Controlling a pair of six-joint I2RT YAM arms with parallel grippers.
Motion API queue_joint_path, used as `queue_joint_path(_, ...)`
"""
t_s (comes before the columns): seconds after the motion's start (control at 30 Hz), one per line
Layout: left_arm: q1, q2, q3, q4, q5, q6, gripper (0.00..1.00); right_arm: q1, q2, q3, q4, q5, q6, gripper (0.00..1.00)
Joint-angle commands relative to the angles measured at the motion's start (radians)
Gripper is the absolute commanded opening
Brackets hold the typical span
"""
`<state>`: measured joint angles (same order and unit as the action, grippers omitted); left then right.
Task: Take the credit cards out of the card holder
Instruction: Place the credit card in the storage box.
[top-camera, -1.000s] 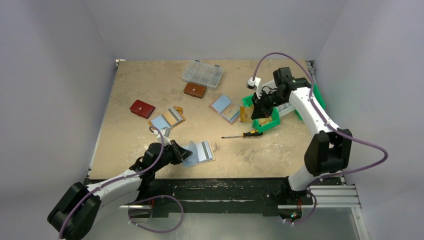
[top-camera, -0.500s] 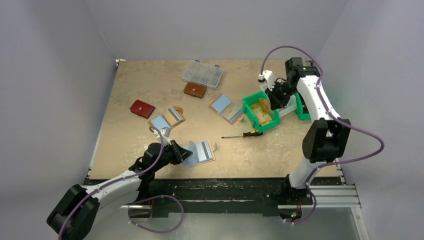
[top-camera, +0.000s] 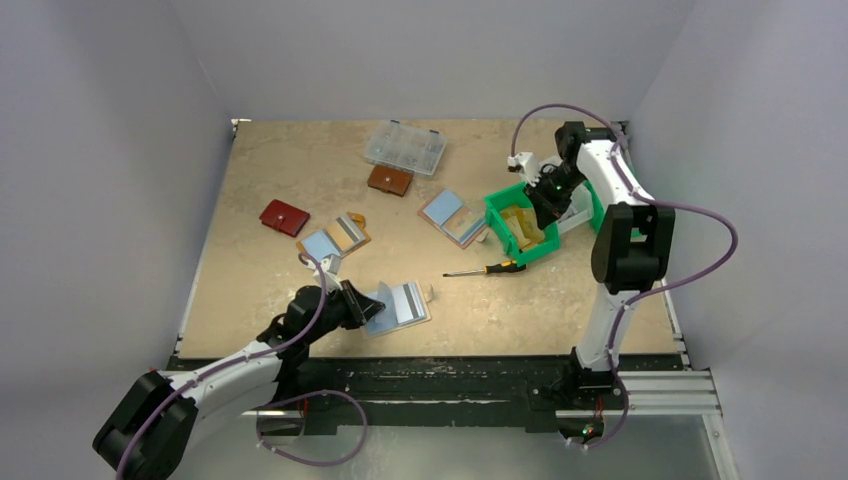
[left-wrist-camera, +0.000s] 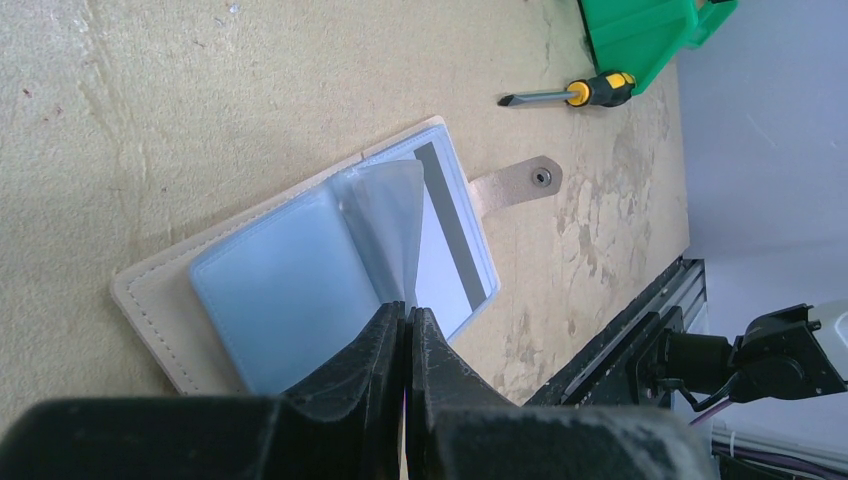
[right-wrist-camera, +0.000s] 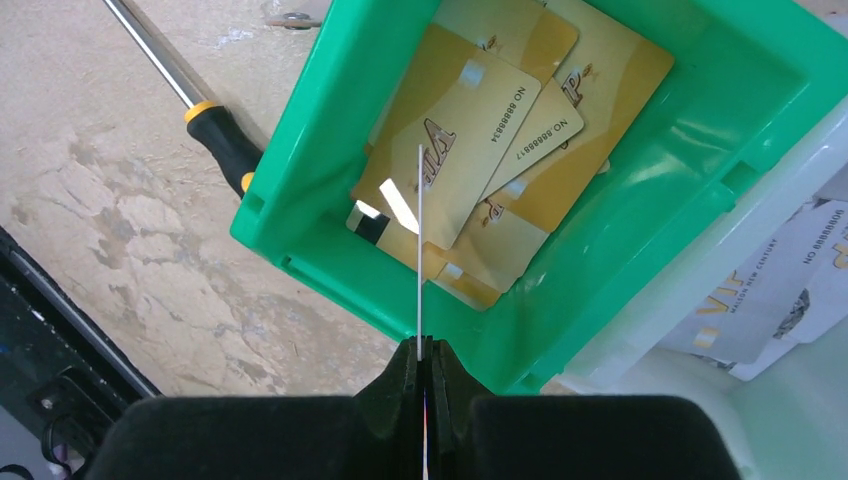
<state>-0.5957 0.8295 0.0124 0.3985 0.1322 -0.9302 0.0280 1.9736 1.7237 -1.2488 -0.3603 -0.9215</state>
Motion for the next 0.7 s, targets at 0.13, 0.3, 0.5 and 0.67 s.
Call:
queue_joint_path(0.13, 0.004, 0.01, -0.074, 0.027, 0.017, 0.018, 0.0, 0.035, 0.037, 0.061, -0.041, 0.002, -0.006, 0.07)
queue_joint_path(0.3, 0.004, 0.02, -0.072, 0.035, 0.02, 0.017, 0.0, 0.068, 0.055, 0.059, -0.014, 0.04, 0.025, 0.12)
queue_joint_path(0.5, 0.004, 0.011, -0.07, 0.025, 0.019, 0.017, 0.0, 0.074, 0.061, 0.076, 0.058, 0.113, 0.103, 0.25)
queue_joint_path(0.67, 0.004, 0.007, -0.065, 0.018, 0.019, 0.019, 0.0, 0.074, 0.037, 0.093, 0.112, 0.146, 0.156, 0.3)
